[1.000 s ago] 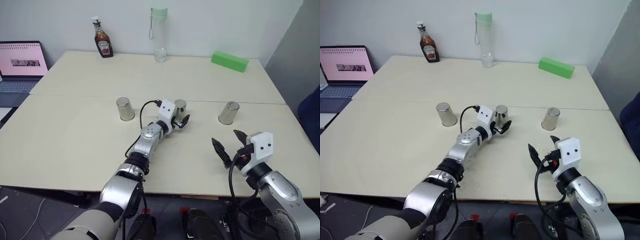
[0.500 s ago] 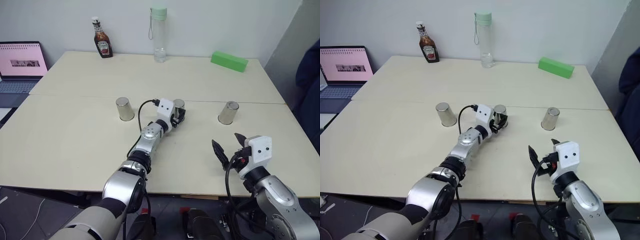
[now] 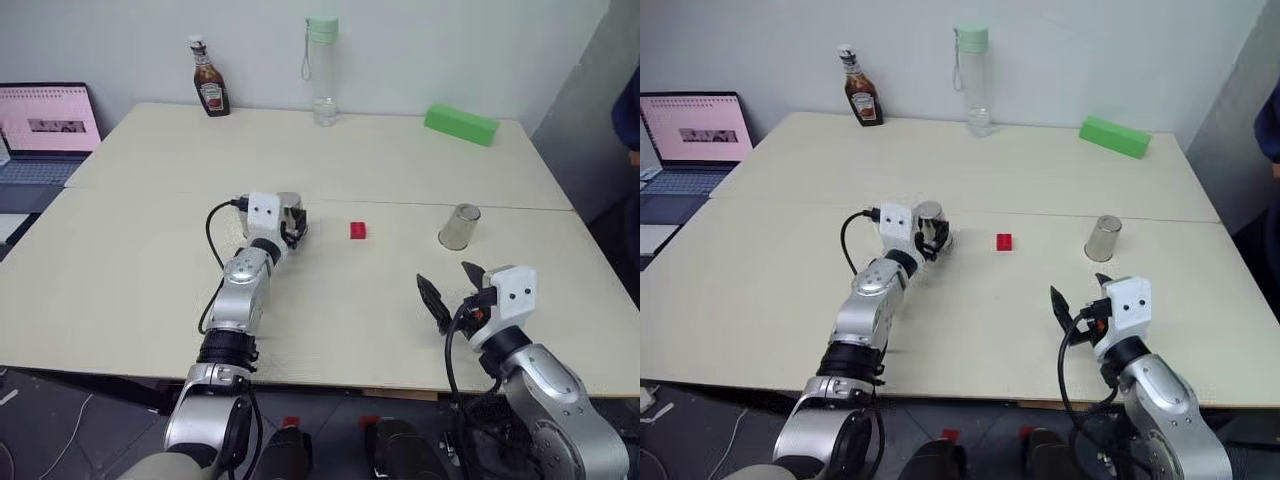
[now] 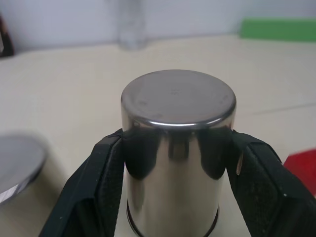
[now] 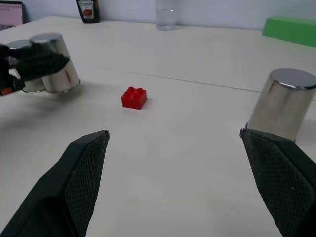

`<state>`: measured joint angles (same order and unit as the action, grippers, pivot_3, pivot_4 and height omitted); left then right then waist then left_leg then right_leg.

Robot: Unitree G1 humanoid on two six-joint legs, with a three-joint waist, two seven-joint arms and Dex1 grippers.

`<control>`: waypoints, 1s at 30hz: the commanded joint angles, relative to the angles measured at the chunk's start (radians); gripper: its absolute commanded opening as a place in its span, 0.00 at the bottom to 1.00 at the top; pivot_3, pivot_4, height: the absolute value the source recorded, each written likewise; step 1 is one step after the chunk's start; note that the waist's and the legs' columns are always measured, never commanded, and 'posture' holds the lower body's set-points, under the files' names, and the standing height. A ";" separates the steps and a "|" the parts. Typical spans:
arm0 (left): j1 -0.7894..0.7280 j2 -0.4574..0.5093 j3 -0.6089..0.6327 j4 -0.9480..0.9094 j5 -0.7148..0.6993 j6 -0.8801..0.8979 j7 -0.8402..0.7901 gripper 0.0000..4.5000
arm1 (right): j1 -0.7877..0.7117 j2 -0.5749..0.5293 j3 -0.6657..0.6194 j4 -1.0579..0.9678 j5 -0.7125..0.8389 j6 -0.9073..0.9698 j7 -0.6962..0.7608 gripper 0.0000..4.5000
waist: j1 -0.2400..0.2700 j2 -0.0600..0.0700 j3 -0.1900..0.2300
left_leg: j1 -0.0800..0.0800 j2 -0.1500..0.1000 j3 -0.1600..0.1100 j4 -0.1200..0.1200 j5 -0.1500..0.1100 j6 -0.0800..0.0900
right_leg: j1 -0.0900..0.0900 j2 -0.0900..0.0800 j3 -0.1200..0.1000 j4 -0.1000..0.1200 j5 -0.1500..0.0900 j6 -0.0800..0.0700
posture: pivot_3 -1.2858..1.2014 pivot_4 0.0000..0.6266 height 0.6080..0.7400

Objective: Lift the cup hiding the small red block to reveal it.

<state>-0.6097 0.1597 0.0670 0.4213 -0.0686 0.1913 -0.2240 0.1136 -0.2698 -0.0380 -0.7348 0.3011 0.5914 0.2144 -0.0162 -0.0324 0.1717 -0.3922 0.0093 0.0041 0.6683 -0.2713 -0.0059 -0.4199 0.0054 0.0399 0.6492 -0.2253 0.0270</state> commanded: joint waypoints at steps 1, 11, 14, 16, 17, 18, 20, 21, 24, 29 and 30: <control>-0.022 -0.003 -0.010 -0.003 -0.022 -0.007 -0.042 0.60 | -0.031 -0.006 -0.011 -0.002 0.018 -0.017 0.017 1.00 | 0.003 0.000 0.000 | -0.001 0.000 0.000 0.001 0.000 0.000 | 0.000 0.000 0.000 0.000 0.000 0.000 | 0.52 0.24 1.00; -0.042 0.001 -0.008 0.124 -0.021 -0.078 -0.102 0.96 | -0.043 -0.012 -0.014 -0.001 0.026 -0.007 0.028 1.00 | 0.011 0.000 0.000 | 0.000 0.000 0.001 0.000 0.000 0.000 | 0.000 0.000 0.000 0.000 0.000 0.000 | 0.52 0.24 1.00; -0.008 0.018 -0.023 0.048 -0.015 -0.042 -0.119 0.99 | -0.037 -0.011 -0.011 -0.008 0.027 -0.003 0.025 1.00 | 0.011 0.000 0.000 | -0.001 0.000 0.001 0.000 0.000 0.000 | 0.000 0.000 0.000 0.000 0.000 0.000 | 0.52 0.24 1.00; 0.050 0.046 -0.034 -0.092 -0.022 0.025 -0.140 0.99 | -0.025 -0.019 -0.017 -0.016 0.026 0.000 0.026 1.00 | 0.008 0.000 0.000 | -0.001 0.000 0.001 0.000 0.000 0.000 | -0.001 0.000 0.001 -0.001 0.000 0.000 | 0.52 0.24 1.00; 0.095 0.068 -0.034 -0.194 -0.034 0.081 -0.154 0.99 | -0.017 -0.026 -0.024 -0.020 0.025 0.001 0.029 1.00 | 0.006 0.000 0.000 | 0.000 0.000 0.001 -0.001 0.000 0.000 | -0.001 0.000 0.002 -0.001 0.000 0.000 | 0.52 0.24 1.00; 0.141 0.091 -0.031 -0.297 -0.054 0.144 -0.171 0.99 | -0.010 -0.031 -0.033 -0.023 0.028 0.004 0.032 1.00 | 0.002 0.000 0.000 | 0.000 0.001 0.001 -0.001 0.000 0.000 | -0.001 0.000 0.002 -0.001 0.000 0.000 | 0.52 0.24 1.00; 0.222 0.139 -0.024 -0.462 -0.082 0.259 -0.196 0.99 | 0.002 -0.039 -0.046 -0.032 0.036 0.008 0.034 1.00 | -0.002 0.000 0.000 | 0.000 0.001 0.001 -0.003 0.000 0.000 | -0.001 -0.004 0.002 -0.001 0.001 -0.002 | 0.52 0.24 1.00; 0.267 0.176 -0.023 -0.544 -0.095 0.322 -0.215 0.99 | 0.008 -0.044 -0.051 -0.037 0.042 0.012 0.036 1.00 | -0.005 0.000 0.000 | 0.000 0.001 0.001 -0.003 0.000 0.000 | -0.002 -0.005 0.001 -0.001 0.001 -0.002 | 0.52 0.24 1.00; 0.395 0.293 0.020 -0.780 -0.194 0.486 -0.304 0.99 | 0.023 -0.054 -0.069 -0.046 0.070 0.028 0.045 1.00 | -0.014 0.000 0.000 | 0.001 0.001 0.000 -0.003 0.000 0.000 | -0.001 -0.005 0.000 0.000 -0.001 -0.002 | 0.52 0.24 1.00; 0.436 0.364 0.073 -0.940 -0.351 0.635 -0.367 0.99 | 0.012 -0.055 -0.071 -0.038 0.088 0.039 0.053 1.00 | -0.010 0.001 0.000 | 0.003 0.001 0.000 -0.002 0.000 0.000 | 0.001 -0.006 -0.001 0.001 -0.003 -0.004 | 0.52 0.24 1.00; 0.434 0.368 0.078 -0.949 -0.366 0.649 -0.367 0.99 | 0.005 -0.054 -0.068 -0.032 0.089 0.040 0.052 1.00 | -0.010 0.001 0.000 | 0.003 0.001 0.000 -0.001 0.000 0.000 | 0.001 -0.006 -0.001 0.001 -0.004 -0.006 | 0.52 0.24 1.00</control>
